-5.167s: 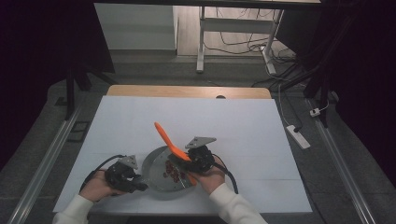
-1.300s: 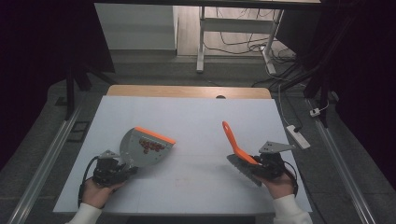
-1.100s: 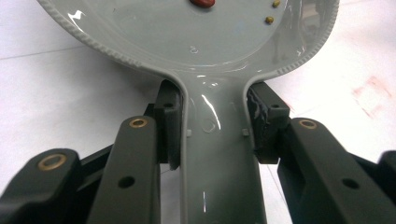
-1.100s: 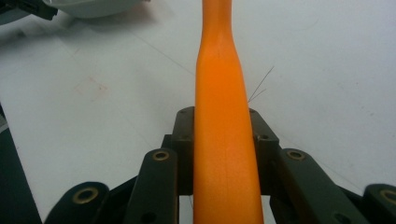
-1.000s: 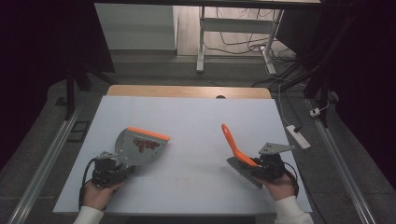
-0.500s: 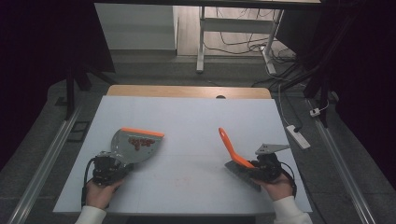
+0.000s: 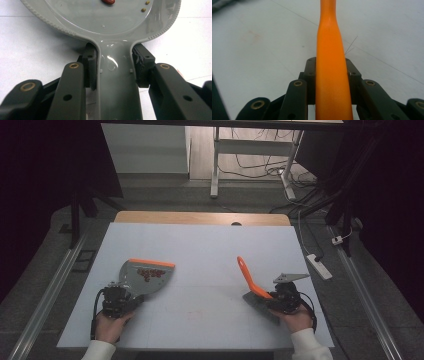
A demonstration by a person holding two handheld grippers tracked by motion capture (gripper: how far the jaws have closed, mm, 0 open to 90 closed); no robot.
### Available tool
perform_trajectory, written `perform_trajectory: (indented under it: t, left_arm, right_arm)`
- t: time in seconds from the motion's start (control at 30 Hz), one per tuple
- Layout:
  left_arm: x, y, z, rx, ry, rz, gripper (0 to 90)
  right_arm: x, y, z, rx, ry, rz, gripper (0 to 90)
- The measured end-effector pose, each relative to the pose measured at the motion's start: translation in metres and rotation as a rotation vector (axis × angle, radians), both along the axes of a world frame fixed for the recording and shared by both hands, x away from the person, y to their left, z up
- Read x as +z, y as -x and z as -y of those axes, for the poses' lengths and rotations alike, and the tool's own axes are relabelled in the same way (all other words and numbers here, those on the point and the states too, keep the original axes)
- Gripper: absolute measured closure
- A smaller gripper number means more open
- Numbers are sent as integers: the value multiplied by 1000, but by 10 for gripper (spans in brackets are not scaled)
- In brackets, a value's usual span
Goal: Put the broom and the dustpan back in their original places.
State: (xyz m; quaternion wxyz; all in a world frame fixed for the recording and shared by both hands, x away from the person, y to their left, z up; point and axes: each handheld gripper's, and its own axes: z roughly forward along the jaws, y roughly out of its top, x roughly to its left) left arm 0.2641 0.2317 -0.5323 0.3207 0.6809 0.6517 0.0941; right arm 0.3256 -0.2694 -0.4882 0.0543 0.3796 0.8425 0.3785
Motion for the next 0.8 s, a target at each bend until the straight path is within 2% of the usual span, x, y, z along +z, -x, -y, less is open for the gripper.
perform_trajectory:
  t: [0.13,0.23,0.37,0.5,0.67,0.8]
  left_arm:
    - [-1,0,1,1,-1,-4,617]
    - [-1,0,1,-2,2,-5,615]
    - [-1,0,0,-18,6,-8,597]
    - [-1,0,1,-16,-2,-3,525]
    - [0,2,-2,-20,-12,-2,408]
    - [2,5,-3,-26,-28,16,355]
  right_arm:
    - [-2,-4,5,-21,-14,-4,691]
    - [-4,-7,7,-46,6,8,669]
    - [-9,-13,11,-71,12,-1,610]
    - [-12,-19,16,-113,24,-4,543]
    - [-17,-25,17,-132,32,-21,483]
    - [-19,-29,19,-146,40,-33,454]
